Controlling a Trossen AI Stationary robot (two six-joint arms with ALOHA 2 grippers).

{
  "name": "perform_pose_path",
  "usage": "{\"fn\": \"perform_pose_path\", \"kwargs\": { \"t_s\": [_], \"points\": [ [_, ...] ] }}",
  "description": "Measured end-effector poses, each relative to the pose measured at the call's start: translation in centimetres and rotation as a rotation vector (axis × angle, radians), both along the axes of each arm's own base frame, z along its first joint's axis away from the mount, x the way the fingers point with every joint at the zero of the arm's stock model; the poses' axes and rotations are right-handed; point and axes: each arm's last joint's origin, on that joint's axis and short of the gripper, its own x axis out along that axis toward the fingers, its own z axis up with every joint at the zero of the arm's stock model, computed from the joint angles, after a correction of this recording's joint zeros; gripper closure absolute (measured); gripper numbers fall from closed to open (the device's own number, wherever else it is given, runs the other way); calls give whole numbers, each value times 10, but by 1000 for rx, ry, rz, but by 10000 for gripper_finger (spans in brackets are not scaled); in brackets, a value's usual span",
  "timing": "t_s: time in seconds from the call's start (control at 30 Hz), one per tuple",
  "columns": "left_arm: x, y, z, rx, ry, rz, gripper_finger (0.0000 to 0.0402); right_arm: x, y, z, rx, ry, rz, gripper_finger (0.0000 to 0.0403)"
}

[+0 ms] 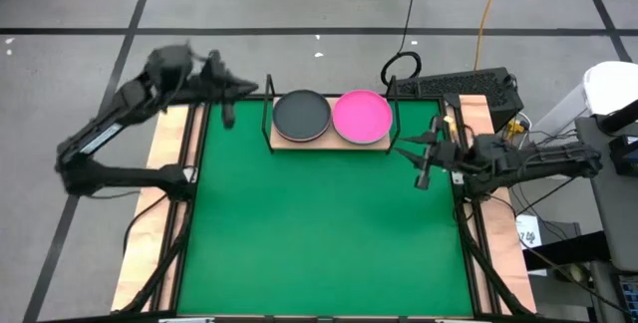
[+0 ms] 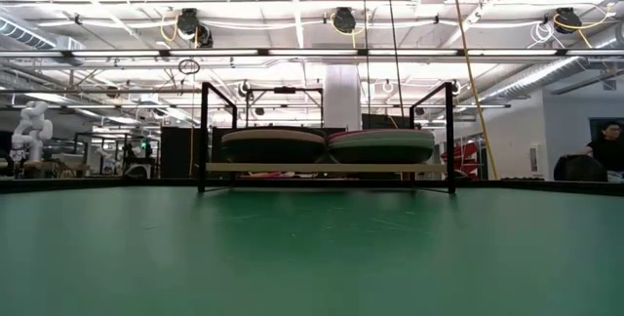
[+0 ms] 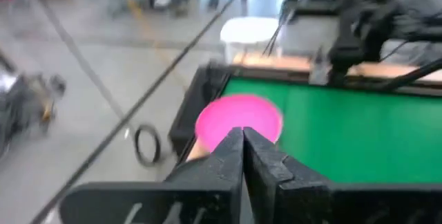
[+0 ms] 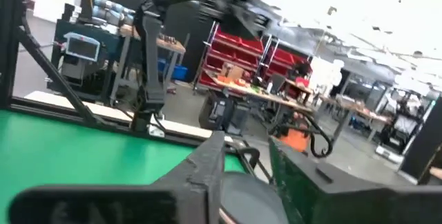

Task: Place and stack plates onto a shelf
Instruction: Return to Home Position

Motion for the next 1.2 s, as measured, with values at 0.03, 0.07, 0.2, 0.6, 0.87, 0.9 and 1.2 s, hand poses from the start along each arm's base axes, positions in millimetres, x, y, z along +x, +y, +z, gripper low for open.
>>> {"fn": "perform_pose_path", "kwargs": {
  "t_s": [0.03, 0.07, 0.2, 0.6, 0.87, 0.9, 1.2],
  "points": [
    [-4, -7, -4, 17, -32, -20, 393, -5, -1, 0, 11, 4, -2, 317],
    [-8, -14, -8, 30, -72, -36, 395, -12, -2, 0, 21, 4, -5, 328],
    [-26, -36, -26, 57, -257, -90, 396, -35, -4, 2, 42, -10, -7, 381],
    [-44, -61, -129, 25, -450, -164, 398, -57, -4, -25, 87, -11, 51, 402],
    [-45, -67, -182, 26, -521, -203, 398, -41, -3, -87, 79, -84, 50, 402],
    [-45, -67, -186, 26, -520, -206, 398, -41, -3, -92, 75, -103, 49, 403],
    [-44, -71, -237, -3, -497, -238, 398, -41, -3, -101, 96, -185, 50, 403]
  ]
}}
